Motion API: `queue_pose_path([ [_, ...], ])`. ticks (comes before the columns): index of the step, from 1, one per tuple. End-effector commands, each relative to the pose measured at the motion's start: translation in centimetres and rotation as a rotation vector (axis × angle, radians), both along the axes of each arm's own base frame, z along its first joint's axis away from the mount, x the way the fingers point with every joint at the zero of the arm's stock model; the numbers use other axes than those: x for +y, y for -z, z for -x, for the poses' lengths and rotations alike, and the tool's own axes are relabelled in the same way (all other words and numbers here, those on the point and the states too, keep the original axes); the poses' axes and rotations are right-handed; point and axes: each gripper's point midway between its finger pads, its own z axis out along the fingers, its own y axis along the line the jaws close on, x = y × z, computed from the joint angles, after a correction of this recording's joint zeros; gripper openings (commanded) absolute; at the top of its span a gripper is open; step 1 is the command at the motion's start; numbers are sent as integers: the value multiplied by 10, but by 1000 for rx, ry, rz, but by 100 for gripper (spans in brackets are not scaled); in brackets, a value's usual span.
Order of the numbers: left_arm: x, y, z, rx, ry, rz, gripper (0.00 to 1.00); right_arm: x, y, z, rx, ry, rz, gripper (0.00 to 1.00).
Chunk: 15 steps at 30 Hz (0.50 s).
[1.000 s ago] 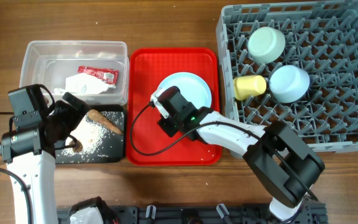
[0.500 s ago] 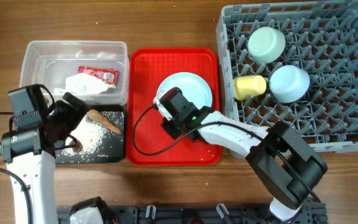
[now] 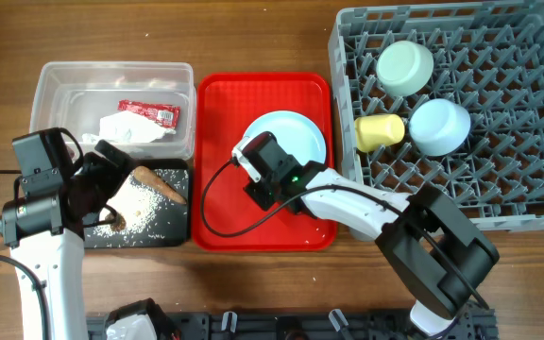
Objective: Sort waste into correct bins and load items into the dishwasher rack
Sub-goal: 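Lift the blue plate and stand it upright in the rack's left side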
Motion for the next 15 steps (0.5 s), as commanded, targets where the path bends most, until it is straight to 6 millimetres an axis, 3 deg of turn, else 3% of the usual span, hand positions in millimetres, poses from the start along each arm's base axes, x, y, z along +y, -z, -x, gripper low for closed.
queue_pose_path([
  [1, 0, -1, 0, -6, -8, 6, 100, 1, -7, 0, 7, -2, -7, 4],
  [4, 0, -1, 0, -6, -8, 6, 100, 28, -68, -12, -57, -28, -157, 4],
  [5, 0, -1, 0, -6, -8, 6, 100, 33, -104, -20, -94, -5, -229, 4],
  [8, 0, -1, 0, -6, -8, 6, 100, 28, -173, -30, -158, 37, -383, 4],
  [12, 0, -1, 0, -6, -8, 6, 100, -18, -262, -47, -129, 141, -688, 4],
  [13, 0, -1, 0, -6, -8, 6, 100, -30, -275, -52, -115, 147, -748, 4],
  [15, 0, -1, 0, -6, -8, 6, 100, -72, -301, -69, -67, 164, -892, 4],
])
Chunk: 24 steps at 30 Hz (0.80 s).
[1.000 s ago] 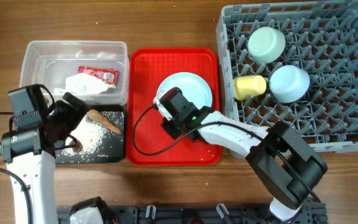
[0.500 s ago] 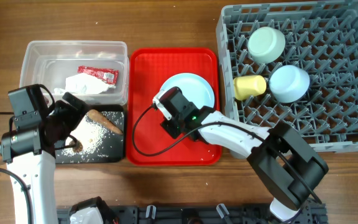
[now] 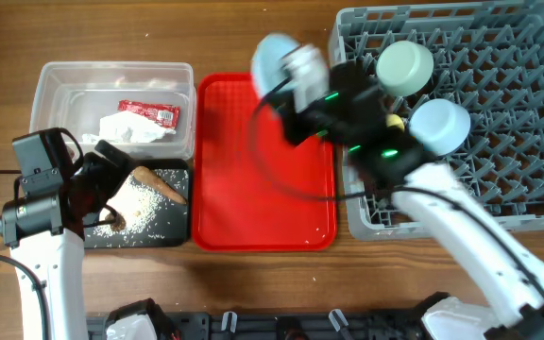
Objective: Sort waste into correct bins and load items into the dishwasher rack
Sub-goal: 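Lift the blue plate and stand it upright in the rack's left side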
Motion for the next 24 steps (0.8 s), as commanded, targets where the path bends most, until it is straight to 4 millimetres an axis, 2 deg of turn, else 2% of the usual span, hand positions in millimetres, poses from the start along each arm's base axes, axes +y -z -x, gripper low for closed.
queue_pose_path([
  [1, 0, -1, 0, -6, -8, 6, 100, -52, -44, -13, 121, -62, -293, 4],
  [2, 0, -1, 0, -6, -8, 6, 100, -77, -48, -23, 149, -38, -348, 4],
  [5, 0, -1, 0, -6, -8, 6, 100, -131, -47, -47, 186, -14, -452, 4],
  [8, 0, -1, 0, -6, -8, 6, 100, -157, -30, -64, 252, -8, -518, 4],
  [13, 0, -1, 0, -6, -8, 6, 100, -164, 6, -88, 373, 31, -582, 4],
  [17, 0, -1, 0, -6, -8, 6, 100, -166, 23, -100, 440, 62, -627, 4],
  [21, 0, -1, 0, -6, -8, 6, 100, -168, 40, -104, 453, 94, -615, 5],
  [22, 0, -1, 0, -6, -8, 6, 100, -170, 45, -106, 440, 111, -597, 6],
  [23, 0, -1, 0, -6, -8, 6, 100, -170, 46, -107, 434, 115, -589, 14],
  [24, 0, -1, 0, -6, -8, 6, 100, -172, 48, -108, 432, 126, -583, 18],
])
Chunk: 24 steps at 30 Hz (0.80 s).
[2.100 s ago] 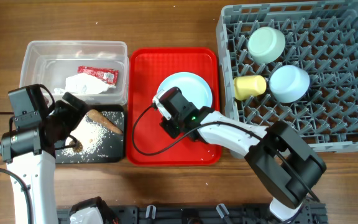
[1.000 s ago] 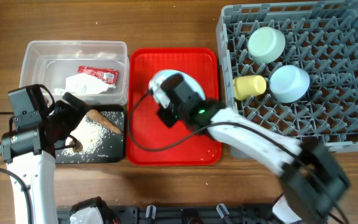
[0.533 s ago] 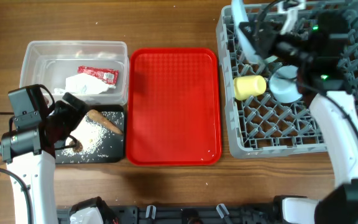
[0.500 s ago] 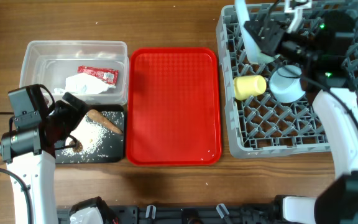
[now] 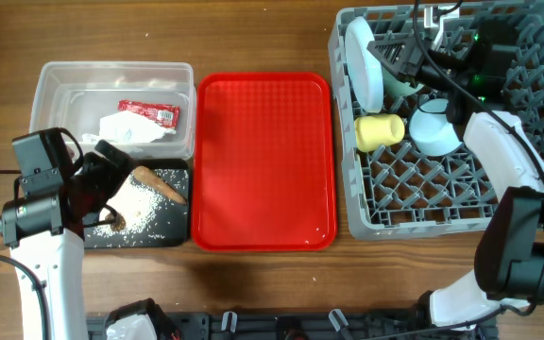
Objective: Sort waste into correct bins and load items into the dishwasher rack
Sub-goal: 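Lift the blue plate and stand it upright in the rack's left side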
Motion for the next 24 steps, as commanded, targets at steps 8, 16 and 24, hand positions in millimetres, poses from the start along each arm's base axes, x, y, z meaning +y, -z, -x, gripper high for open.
queue_pose_path([
  [8, 0, -1, 0, -6, -8, 6, 100, -4, 13, -6, -7, 27, 37, 60],
  [16, 0, -1, 0, -6, -8, 6, 100, -15, 5, 3, -20, -20, 1, 70],
  [24, 0, -1, 0, -5, -8, 6, 100, -40, -11, 9, 68, 26, -82, 99],
])
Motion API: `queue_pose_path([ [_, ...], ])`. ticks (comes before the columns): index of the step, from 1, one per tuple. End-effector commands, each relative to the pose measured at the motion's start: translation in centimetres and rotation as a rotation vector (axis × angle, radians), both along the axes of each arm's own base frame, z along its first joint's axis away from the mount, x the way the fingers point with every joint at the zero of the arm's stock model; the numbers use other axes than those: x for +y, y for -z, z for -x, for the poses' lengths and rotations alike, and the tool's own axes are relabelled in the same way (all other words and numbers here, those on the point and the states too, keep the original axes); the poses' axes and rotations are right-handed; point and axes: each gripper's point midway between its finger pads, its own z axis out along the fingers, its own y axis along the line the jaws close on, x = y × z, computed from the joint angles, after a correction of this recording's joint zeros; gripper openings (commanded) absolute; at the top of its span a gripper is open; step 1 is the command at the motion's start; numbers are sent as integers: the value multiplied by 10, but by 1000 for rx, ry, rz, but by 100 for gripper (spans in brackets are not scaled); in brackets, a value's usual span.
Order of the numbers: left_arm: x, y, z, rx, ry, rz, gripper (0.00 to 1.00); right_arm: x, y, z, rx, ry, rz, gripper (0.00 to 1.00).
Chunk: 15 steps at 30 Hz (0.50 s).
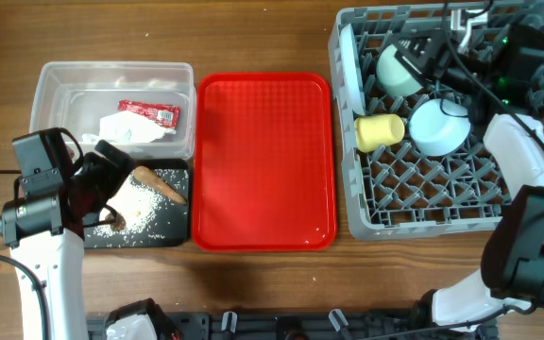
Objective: Sort waste into correct bins and load items into the dishwasher rack
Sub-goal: 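Lift the blue plate and stand it upright in the rack's left side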
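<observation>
The pale blue plate stands on edge in the slots at the left wall of the grey dishwasher rack, showing only as a thin rim. My right gripper hangs over the rack to the plate's right, above the green bowl; its fingers look parted and hold nothing. Beside it lie a blue bowl and a yellow cup. My left gripper rests open over the black bin with rice and a bread crust.
The red tray lies bare in the middle. A clear bin at the back left holds a crumpled napkin and a red sachet. The right arm's cable loops over the rack's back right.
My right gripper has let go of the plate and moved right, over the green bowl. The plate now stands more upright against the rack's left wall. The left arm has not moved.
My right gripper was at the blue plate lying on the red tray. Then it held the plate above the tray's far edge, then tilted it into the rack's left side. Now the plate stands there alone and the tray is bare. The left arm stayed still.
</observation>
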Motion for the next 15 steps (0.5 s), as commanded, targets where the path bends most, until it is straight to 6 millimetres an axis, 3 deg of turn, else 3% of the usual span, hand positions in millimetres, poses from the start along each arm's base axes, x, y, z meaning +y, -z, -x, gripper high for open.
queue_pose_path([
  [1, 0, -1, 0, -6, -8, 6, 100, 5, -10, 7, 93, -12, -82, 100],
  [5, 0, -1, 0, -6, -8, 6, 100, 5, -10, 7, 444, 44, -315, 100],
  [10, 0, -1, 0, -6, -8, 6, 100, 4, -10, 6, 1044, 149, -713, 100],
  [15, 0, -1, 0, -6, -8, 6, 100, -16, 1, -17, 986, 343, -750, 100],
])
